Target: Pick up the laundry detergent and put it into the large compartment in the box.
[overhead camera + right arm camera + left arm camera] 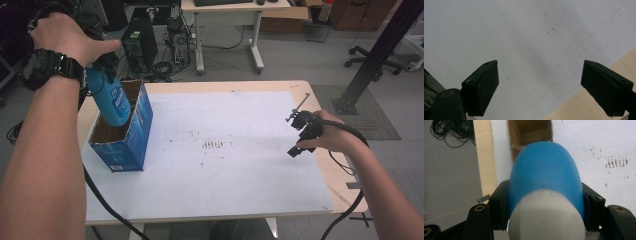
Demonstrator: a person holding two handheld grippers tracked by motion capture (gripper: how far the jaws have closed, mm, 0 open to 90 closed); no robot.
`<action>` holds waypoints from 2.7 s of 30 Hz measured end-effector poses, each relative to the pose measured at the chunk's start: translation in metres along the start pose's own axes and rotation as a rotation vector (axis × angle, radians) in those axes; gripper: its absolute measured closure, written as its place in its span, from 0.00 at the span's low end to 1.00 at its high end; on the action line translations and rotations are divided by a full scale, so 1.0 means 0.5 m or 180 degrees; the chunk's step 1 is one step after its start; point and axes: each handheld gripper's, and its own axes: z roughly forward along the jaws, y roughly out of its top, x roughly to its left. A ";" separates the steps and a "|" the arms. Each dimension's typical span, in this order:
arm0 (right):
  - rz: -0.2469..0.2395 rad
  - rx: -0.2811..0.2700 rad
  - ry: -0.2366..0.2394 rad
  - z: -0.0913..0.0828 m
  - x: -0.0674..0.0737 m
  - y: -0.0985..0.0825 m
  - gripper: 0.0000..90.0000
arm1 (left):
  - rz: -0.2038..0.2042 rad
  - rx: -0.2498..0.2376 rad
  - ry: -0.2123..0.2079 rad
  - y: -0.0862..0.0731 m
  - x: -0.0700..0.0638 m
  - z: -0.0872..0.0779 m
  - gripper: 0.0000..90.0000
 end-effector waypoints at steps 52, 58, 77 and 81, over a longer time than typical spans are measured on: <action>-0.0021 0.0066 0.0002 0.014 0.001 0.002 0.16 | -0.0029 0.0263 -0.0032 -0.016 0.019 0.133 0.42; -0.0002 0.0073 0.0004 0.016 0.002 0.000 0.16 | -0.0024 0.0293 -0.0048 -0.016 0.015 0.155 0.42; 0.0006 0.0102 0.0007 0.022 0.001 0.000 0.16 | -0.0012 0.0406 -0.0063 -0.020 0.016 0.216 0.42; 0.0005 0.0105 0.0008 0.024 0.001 0.000 0.16 | -0.0004 0.0425 -0.0062 -0.021 0.015 0.232 0.42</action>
